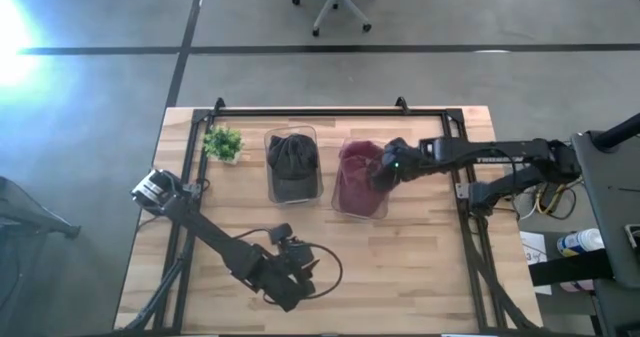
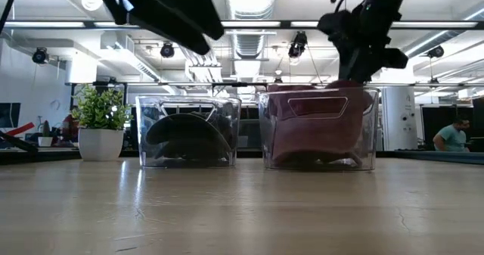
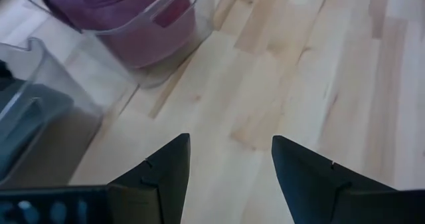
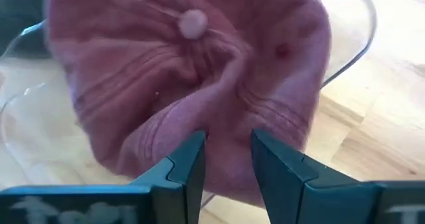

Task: Pick & Place hat
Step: Put the red cap into the right transparent bin

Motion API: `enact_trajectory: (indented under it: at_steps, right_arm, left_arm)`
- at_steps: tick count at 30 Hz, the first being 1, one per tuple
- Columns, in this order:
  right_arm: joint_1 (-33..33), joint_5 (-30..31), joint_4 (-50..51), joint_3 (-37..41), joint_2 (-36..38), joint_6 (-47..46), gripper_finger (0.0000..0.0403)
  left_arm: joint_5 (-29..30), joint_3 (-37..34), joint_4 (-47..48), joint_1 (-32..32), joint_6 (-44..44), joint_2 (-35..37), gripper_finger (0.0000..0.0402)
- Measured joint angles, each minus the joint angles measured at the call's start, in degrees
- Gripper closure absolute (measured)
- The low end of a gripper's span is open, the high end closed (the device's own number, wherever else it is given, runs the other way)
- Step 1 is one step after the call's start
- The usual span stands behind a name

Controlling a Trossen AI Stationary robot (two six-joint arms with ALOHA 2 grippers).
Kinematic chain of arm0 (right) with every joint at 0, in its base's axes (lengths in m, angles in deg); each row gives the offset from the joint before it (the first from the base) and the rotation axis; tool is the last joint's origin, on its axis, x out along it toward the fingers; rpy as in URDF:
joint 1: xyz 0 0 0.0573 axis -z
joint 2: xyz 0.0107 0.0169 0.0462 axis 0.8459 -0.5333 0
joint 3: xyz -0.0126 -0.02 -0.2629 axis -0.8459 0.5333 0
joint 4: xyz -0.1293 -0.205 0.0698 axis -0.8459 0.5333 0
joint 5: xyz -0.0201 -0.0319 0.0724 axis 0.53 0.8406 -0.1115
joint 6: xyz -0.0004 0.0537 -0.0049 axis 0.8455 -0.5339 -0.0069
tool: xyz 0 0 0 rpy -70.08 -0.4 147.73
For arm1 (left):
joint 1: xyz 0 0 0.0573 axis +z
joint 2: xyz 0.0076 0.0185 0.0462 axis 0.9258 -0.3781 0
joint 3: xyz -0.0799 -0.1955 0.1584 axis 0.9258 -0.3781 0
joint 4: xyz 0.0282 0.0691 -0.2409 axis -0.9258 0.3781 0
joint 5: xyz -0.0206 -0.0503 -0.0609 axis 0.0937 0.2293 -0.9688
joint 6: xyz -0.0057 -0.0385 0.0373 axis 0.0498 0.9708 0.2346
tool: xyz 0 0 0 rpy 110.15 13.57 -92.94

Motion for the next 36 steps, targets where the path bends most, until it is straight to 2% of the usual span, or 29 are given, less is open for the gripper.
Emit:
enact_trajectory:
  at_steps: [4,8,13,16,29,36]
  right_arm:
    - [-3.3,3.0,1.1,-1.4,1.4,-2.7,0.0285]
    - [-6.2,6.4,7.7,-3.3,3.7,-7.3,0.0287]
    - [-7.4,4.0,15.4,-3.2,4.1,-10.8,0.0284]
    - [-7.5,2.7,13.6,-1.1,3.9,-10.3,0.0286]
    - [-2.5,1.9,-8.3,6.7,3.3,-5.3,0.0287]
    - [-1.2,-0.7,-11.3,6.8,-3.0,-3.9,0.0287]
  left_arm:
    - [0.8,0.0,2.0,0.0,-0.5,0.1,0.0195]
    - [1.3,0.0,1.9,0.3,-2.2,0.1,0.0195]
    - [1.7,0.0,1.9,0.5,-3.9,0.2,0.0195]
    - [1.7,0.0,1.9,0.6,-4.7,0.2,0.0195]
    - [1.6,0.0,1.9,0.6,-5.0,0.2,0.0195]
    - [1.6,0.0,1.8,0.6,-4.9,0.2,0.0195]
